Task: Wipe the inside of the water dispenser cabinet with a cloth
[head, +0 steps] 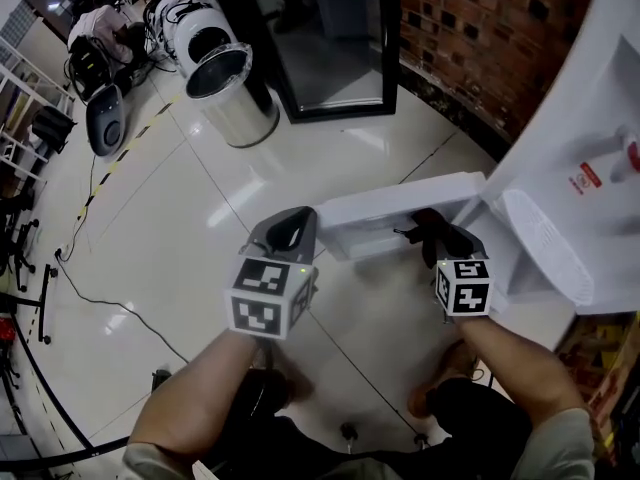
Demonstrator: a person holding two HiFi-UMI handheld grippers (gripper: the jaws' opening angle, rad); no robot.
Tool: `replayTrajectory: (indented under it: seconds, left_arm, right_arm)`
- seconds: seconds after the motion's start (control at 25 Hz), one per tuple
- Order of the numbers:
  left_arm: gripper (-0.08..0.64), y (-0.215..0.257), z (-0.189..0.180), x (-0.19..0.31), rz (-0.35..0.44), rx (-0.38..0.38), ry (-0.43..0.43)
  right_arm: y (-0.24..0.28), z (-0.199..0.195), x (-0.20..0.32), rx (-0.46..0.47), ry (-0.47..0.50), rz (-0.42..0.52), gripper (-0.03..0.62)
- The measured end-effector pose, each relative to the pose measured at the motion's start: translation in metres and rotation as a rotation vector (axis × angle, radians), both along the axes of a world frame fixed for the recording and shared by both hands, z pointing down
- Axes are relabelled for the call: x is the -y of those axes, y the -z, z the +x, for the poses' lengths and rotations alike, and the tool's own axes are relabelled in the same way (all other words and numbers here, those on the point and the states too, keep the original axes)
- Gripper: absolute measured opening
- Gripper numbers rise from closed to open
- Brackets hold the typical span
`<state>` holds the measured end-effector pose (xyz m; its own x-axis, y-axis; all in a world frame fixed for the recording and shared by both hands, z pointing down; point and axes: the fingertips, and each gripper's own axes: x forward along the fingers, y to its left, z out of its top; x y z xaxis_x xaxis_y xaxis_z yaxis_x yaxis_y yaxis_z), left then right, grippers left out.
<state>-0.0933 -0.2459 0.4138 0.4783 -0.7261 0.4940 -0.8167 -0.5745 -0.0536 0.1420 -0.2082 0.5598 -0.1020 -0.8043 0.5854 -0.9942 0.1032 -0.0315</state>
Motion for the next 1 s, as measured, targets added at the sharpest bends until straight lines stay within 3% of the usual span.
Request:
replayTrajectory:
  seconds: [0.24,0.6,1.0]
  left_arm:
    - [0.0,0.001,0.005,-0.003,0.011,0.009,-0.016]
    - [0.0,0.001,0.02,-0.006,0.019,0.007,-0.056]
    - [0.0,0.001,0.023,-0.006,0.02,-0.004,-0.066]
  right_arm:
    - [0.027,0.022,-0.012,0.022,-0.047,0.046,0.067]
    - [0.031,0.084,-0.012,-0.01,-0.195,0.057,0.067]
    - [0.024,0.059,-0.014,0.002,-0.123,0.042,0.067]
